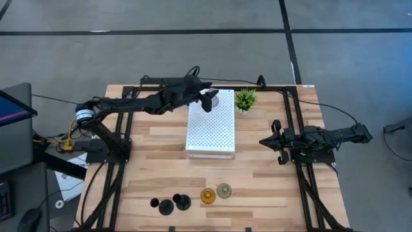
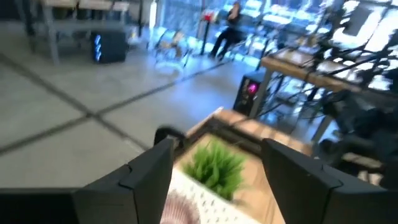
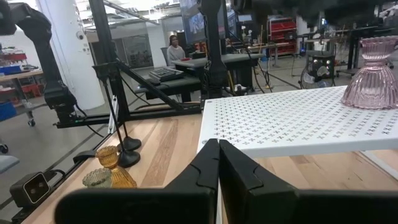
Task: Pick & Place candle stick holders
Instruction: Put the left black candle holder on the shelf
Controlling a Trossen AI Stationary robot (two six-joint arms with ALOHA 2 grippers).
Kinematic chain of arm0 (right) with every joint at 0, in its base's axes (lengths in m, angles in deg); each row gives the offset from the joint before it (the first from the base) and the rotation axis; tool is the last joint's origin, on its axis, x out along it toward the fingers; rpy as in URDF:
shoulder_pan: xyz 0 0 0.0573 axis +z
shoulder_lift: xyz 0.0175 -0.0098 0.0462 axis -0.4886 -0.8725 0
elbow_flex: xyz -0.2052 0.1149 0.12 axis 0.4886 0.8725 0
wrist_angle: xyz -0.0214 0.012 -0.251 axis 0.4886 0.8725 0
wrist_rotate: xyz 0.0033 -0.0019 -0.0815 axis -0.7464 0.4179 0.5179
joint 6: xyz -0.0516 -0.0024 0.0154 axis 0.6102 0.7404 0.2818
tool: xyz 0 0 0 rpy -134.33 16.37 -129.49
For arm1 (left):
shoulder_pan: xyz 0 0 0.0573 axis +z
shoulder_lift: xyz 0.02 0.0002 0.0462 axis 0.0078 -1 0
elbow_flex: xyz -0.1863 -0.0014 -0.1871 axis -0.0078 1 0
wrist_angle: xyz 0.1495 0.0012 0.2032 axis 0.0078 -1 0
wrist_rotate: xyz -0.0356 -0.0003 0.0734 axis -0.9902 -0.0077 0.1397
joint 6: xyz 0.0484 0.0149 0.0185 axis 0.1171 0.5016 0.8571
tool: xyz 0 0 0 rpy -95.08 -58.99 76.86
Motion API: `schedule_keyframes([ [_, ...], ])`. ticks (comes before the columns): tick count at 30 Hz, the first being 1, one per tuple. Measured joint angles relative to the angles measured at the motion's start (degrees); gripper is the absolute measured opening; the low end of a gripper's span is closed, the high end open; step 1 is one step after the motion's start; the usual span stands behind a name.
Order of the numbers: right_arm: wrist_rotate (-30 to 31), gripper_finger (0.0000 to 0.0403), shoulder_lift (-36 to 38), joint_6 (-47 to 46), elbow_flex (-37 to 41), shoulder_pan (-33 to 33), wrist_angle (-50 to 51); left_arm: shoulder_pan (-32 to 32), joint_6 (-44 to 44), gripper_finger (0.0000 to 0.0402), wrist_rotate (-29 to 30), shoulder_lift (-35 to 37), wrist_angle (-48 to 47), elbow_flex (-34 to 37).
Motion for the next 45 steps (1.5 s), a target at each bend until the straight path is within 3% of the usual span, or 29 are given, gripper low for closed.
schedule_keyframes([
  [6, 0.0, 0.0, 0.0, 0.0, 0.0, 0.0, 0.0, 0.0, 3.8, 0.0231, -4.6, 7.1, -1.2, 0.0],
  [10, 0.0, 0.0, 0.0, 0.0, 0.0, 0.0, 0.0, 0.0, 7.8, 0.0196, -11.3, 13.8, -9.9, 0.0],
  [16, -0.2, 0.0, 0.0, 0.0, 0.0, 0.0, 0.0, -1.7, 9.2, 0.0098, -20.3, 22.7, -29.5, 0.0],
  [21, -0.3, 0.0, 0.0, -0.2, 0.0, 0.1, 0.0, -6.0, 10.5, 0.0011, -21.3, 27.5, -39.8, 0.0],
  [25, -0.3, 0.0, 0.0, -2.1, 0.0, 0.1, 0.1, -8.5, 12.7, 0.0006, -20.7, 31.9, -44.1, 3.3],
  [30, -0.3, 0.0, 0.0, -3.7, 0.0, 0.1, 0.1, -13.2, 16.8, 0.0004, -22.1, 38.9, -43.0, 13.6],
  [36, -0.3, 0.0, 0.0, -3.7, 0.0, 0.1, 0.1, -22.8, 13.9, 0.0004, -22.8, 45.7, -35.2, 26.7],
  [45, 0.6, 0.0, 0.0, -3.7, 0.0, 0.1, 0.0, -37.3, 13.2, 0.0006, -23.0, 52.5, -32.4, 39.2],
])
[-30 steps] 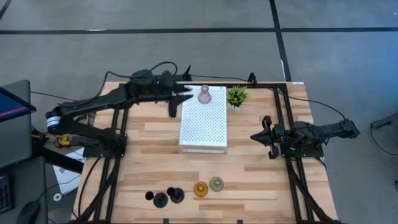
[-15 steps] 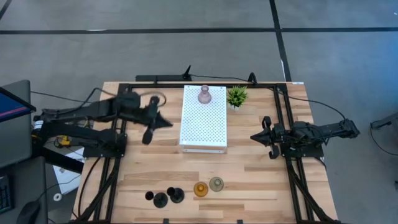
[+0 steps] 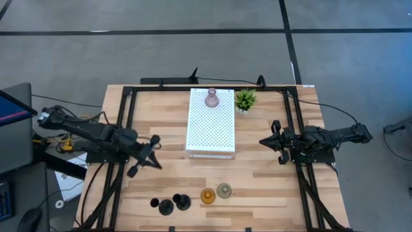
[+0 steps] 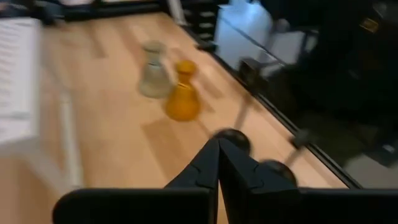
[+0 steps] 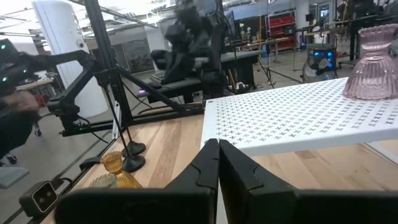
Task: Pick & Place candle stick holders
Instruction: Put the left black candle holder on the shelf
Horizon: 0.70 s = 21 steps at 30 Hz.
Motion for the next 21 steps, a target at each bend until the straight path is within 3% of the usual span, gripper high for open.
schedule_keyframes([
  [9, 0.7, 0.0, 0.0, 0.0, 0.0, 0.0, -0.2, -9.4, 1.2, 0.0008, -3.5, -1.8, 19.5, 13.3],
  [15, 0.7, 0.0, 0.0, 0.0, 0.0, 0.0, -0.2, -10.7, 9.3, 0.0005, -3.5, -4.6, 34.2, 19.1],
  [21, 0.7, 0.0, 0.0, 0.0, 0.0, 0.0, -0.2, -10.7, 9.9, 0.0008, -2.8, -9.3, 39.1, 21.0],
])
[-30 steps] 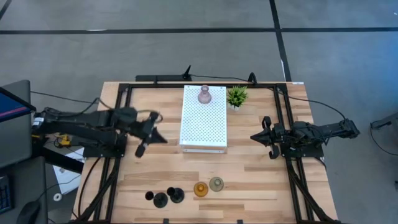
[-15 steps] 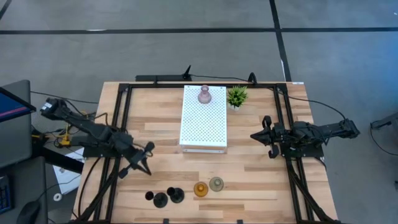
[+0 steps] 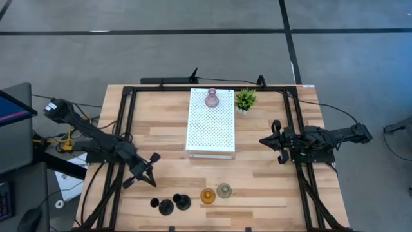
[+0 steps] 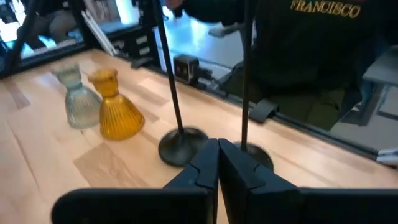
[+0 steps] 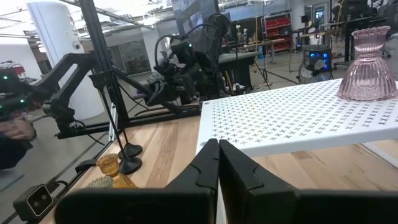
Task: Pick & Place candle stick holders
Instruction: Put the left black candle holder on the shelf
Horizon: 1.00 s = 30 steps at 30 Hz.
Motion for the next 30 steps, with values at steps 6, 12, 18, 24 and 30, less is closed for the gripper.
schedule_keyframes([
  [6, 0.0, 0.0, 0.0, 0.0, 0.0, 0.0, 0.0, 0.0, -0.4, 0.0005, 0.0, -6.8, 10.0, 0.0],
  [12, 0.0, 0.0, 0.0, 0.0, 0.0, 0.0, 0.0, 0.0, -3.5, 0.0019, -0.8, -14.7, 16.4, 0.0],
  [18, 0.0, 0.0, 0.0, 0.0, 0.0, 0.0, 0.0, 0.0, -6.5, 0.0038, -2.6, -21.3, 22.7, -0.2],
  [24, 0.0, 0.0, 0.0, 0.0, 0.0, 0.0, 0.0, 0.0, -7.8, 0.0063, -3.7, -25.4, 24.6, -1.3],
  [30, 0.0, 0.0, 0.0, 0.0, 0.0, 0.0, 0.0, -1.0, -10.8, 0.009, -5.0, -28.6, 27.6, -3.2],
])
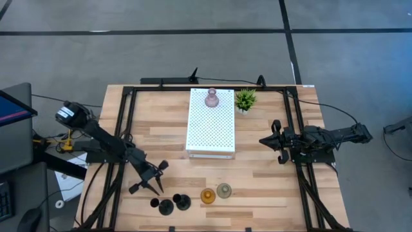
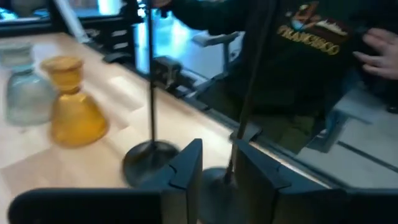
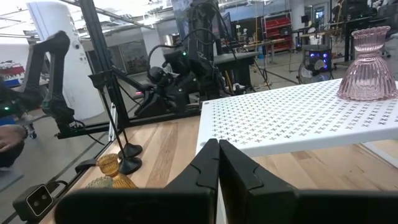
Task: Pick & Place candle stick holders
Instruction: Put the left black candle holder on the shelf
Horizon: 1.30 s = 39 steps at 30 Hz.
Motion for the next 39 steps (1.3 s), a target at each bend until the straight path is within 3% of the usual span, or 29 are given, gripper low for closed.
schedule_keyframes([
  [7, 0.0, 0.0, 0.0, 0.0, 0.0, 0.0, 0.0, -2.6, 0.0, 0.0113, -3.0, -0.5, 0.7, -2.3],
  [14, 0.0, 0.0, 0.0, 0.0, 0.0, 0.0, 0.0, -2.9, 0.0, 0.0129, 1.1, -0.5, 1.3, -3.1],
  [26, 0.0, 0.0, 0.0, 0.0, 0.0, 0.0, 0.0, -4.5, -0.2, 0.0132, 1.4, -0.5, 3.3, -3.1],
  [31, 0.0, 0.0, 0.0, 0.0, 0.0, 0.0, 0.0, -5.2, -0.2, 0.0132, 5.2, -0.5, 3.9, -3.1],
  [39, 0.0, 0.0, 0.0, 0.0, 0.0, 0.0, 0.0, -6.1, -0.2, 0.0132, 5.7, -3.8, 4.6, -4.4],
])
